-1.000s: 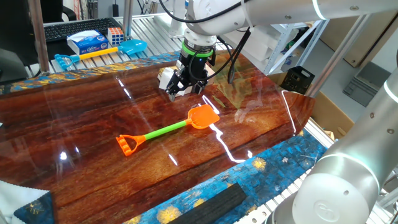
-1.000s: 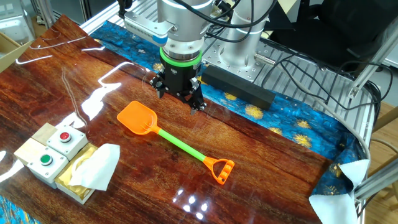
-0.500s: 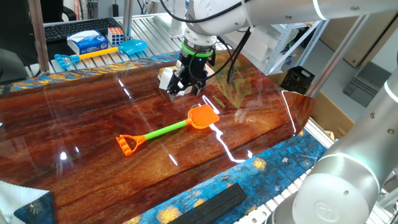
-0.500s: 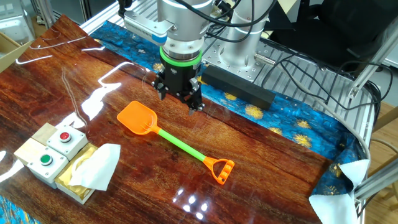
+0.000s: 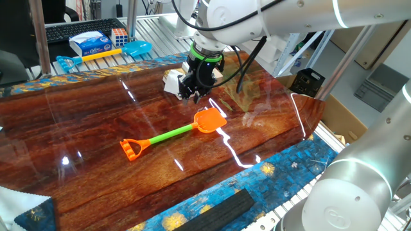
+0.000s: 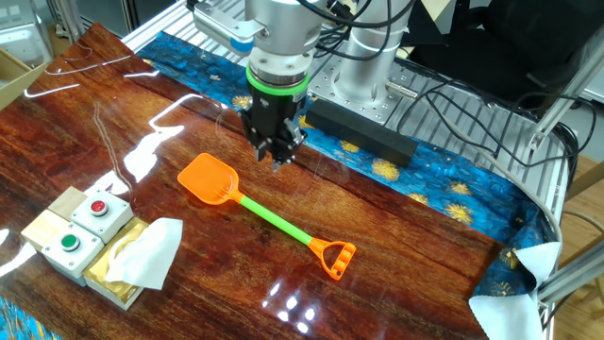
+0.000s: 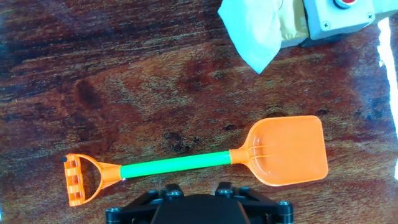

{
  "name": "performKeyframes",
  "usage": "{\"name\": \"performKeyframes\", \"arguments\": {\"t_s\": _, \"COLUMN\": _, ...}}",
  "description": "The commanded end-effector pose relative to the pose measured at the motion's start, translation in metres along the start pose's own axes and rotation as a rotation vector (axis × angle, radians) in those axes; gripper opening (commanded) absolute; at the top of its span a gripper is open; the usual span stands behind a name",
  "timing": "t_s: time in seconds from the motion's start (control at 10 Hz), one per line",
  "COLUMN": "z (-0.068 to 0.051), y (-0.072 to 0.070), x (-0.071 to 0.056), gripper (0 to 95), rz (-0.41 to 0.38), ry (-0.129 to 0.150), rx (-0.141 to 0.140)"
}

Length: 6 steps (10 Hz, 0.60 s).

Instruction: Use a shovel to scoop up an object

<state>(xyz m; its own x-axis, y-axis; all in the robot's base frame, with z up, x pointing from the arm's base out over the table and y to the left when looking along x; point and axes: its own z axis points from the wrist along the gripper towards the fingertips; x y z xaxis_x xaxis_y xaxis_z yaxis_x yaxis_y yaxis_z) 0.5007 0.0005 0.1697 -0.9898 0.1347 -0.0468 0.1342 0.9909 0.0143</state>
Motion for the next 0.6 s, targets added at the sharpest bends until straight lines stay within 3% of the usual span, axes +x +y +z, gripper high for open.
{"name": "performKeyframes", "arguments": {"t_s": 0.1, "z": -0.0003, "y": -0.0005, "x": 0.001, "gripper": 0.0, "rz": 0.005, "ry": 0.002, "rx": 0.0}}
{"name": "performKeyframes", "arguments": {"t_s": 0.6, "z": -0.0003, "y": -0.0004, "x": 0.001, "gripper": 0.0, "rz": 0.01, "ry": 0.005, "rx": 0.0}}
